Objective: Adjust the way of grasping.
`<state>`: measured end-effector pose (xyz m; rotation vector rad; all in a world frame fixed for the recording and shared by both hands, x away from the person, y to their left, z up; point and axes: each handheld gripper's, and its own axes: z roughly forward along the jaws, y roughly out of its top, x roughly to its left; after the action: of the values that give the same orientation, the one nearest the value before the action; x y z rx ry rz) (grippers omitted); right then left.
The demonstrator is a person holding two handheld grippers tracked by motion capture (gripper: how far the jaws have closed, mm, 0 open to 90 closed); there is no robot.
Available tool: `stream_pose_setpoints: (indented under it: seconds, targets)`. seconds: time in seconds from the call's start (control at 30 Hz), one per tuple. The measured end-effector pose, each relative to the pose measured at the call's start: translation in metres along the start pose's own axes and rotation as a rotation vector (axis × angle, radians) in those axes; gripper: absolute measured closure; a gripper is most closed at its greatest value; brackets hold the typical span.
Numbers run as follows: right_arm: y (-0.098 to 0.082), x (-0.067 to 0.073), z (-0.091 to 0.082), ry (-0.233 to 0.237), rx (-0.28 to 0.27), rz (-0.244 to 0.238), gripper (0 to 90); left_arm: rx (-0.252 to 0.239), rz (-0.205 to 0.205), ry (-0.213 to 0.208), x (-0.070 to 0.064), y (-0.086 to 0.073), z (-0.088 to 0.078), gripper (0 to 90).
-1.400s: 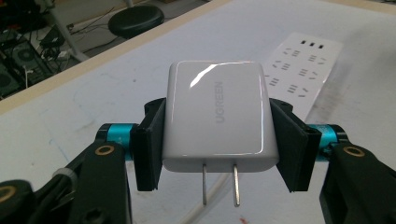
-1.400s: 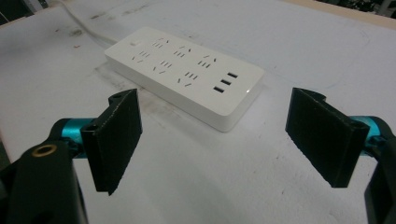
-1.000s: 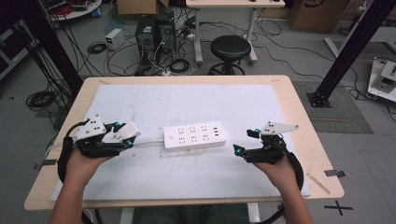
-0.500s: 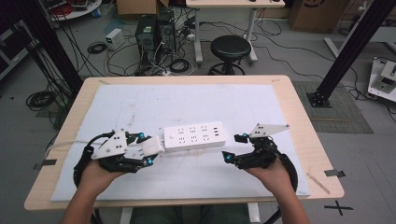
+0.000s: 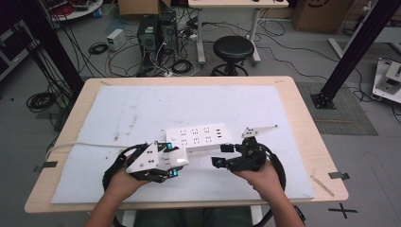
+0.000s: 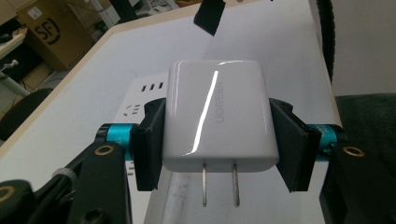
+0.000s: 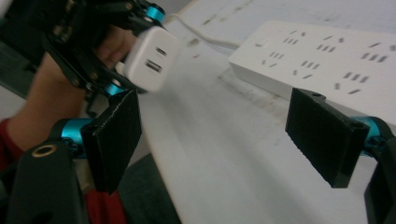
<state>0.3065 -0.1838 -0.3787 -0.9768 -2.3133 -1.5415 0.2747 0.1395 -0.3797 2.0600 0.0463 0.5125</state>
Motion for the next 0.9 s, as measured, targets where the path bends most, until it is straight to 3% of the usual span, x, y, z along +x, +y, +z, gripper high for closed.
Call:
stream_pose_setpoints:
  seconds: [0.07,0.33,0.43,0.5,0.7,0.8,0.9]
  targets:
    - [0.000,-0.001,0.004,0.033,-0.009,0.024,18.9,0.014,0.046,0.021,-0.005,0.001,0.006,42.5]
    - [-0.003,-0.004,0.026,0.124,0.012,0.080,18.9,0.014,0.091,0.041,-0.014,0.002,0.018,42.5]
    - [-0.003,-0.004,0.033,0.166,0.013,0.104,18.8,-0.003,0.133,0.050,-0.018,0.005,0.019,42.5]
    - [-0.003,-0.005,0.039,0.203,0.013,0.123,18.9,-0.009,0.144,0.054,-0.020,0.007,0.019,42.5]
    - [-0.003,-0.005,0.051,0.252,0.020,0.164,19.2,-0.033,0.153,0.058,-0.022,0.011,0.019,42.5]
    - [-0.003,-0.006,0.057,0.312,0.008,0.194,24.8,-0.039,0.170,0.062,-0.023,0.012,0.018,42.5]
    - [-0.003,-0.006,0.060,0.341,0.001,0.205,30.5,-0.045,0.180,0.059,-0.024,0.013,0.018,42.5]
